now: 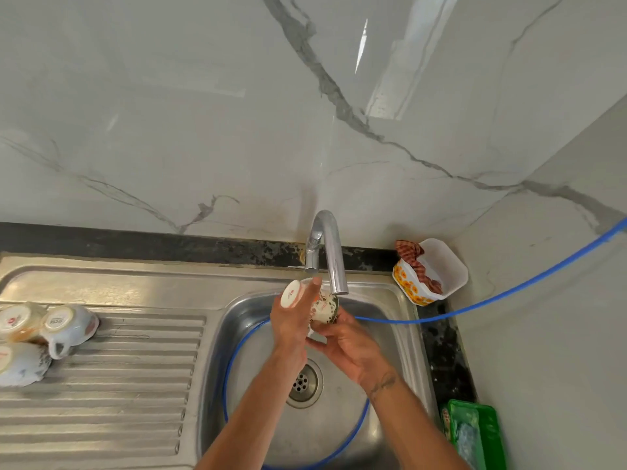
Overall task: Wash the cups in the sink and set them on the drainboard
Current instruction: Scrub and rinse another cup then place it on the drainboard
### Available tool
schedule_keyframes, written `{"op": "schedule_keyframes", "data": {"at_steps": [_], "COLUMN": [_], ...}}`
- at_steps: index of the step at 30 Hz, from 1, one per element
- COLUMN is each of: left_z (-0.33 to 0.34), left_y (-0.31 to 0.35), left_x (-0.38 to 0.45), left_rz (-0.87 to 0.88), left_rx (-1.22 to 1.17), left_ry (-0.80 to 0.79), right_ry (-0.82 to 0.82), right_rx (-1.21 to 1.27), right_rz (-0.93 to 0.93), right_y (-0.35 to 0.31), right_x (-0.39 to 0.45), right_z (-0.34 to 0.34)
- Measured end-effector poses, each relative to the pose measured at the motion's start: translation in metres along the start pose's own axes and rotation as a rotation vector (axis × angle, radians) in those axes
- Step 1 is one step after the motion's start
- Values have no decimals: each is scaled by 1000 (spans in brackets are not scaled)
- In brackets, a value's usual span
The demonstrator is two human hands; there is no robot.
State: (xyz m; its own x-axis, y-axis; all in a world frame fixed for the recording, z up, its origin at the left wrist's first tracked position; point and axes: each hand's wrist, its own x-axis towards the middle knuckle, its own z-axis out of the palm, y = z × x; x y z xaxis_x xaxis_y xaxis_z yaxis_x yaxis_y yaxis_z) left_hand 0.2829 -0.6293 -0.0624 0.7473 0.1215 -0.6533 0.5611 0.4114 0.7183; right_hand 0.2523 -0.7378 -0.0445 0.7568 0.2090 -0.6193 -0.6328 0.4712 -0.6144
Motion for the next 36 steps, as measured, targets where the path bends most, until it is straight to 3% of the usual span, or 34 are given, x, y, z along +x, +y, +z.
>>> {"op": "schedule_keyframes", "data": {"at_steps": [3,6,9,12,14,17,20,22,26,28,31,33,36], "left_z": [-10,-16,-15,-18,-22,-30,-22,-7,15,17,12,4,-4], "left_y": [-6,-4,0,10,25,39,45,37,4,-10,-5,-2,5], "left_x": [1,3,-3,-8,-8,-2,-8,-8,-7,-5,1,6,9], "left_rz": [15,180,390,431,306,-132,-418,-334,115,195,-106,-303,-494], "left_rx": [20,217,488,602,537,288,125,243,442,484,85,-229,-495], "left_ry": [71,149,50,-93,-155,-277,-173,-109,65,50,21,-10,-47], "right_ry": [121,275,326,342,321,176,27,34,203,254,334,390,324], "right_rx": [-86,-57,152,83,-62,-394,-662,-815,-932,-1012,-1216,-1225,-1283], "right_rz": [54,106,155,96,-7,-154,-160,-168,-292,-382,-477,-504,-560], "right_y": [-6,-13,-15,-10,-7,-8,-15,-18,-18,-23,-20,-13,-3], "right_x": [10,18,30,39,38,30,17,15,15,11,9,11,1], "right_z": [2,5,15,15,8,-5,-14,-22,-20,-9,6,13,27]}}
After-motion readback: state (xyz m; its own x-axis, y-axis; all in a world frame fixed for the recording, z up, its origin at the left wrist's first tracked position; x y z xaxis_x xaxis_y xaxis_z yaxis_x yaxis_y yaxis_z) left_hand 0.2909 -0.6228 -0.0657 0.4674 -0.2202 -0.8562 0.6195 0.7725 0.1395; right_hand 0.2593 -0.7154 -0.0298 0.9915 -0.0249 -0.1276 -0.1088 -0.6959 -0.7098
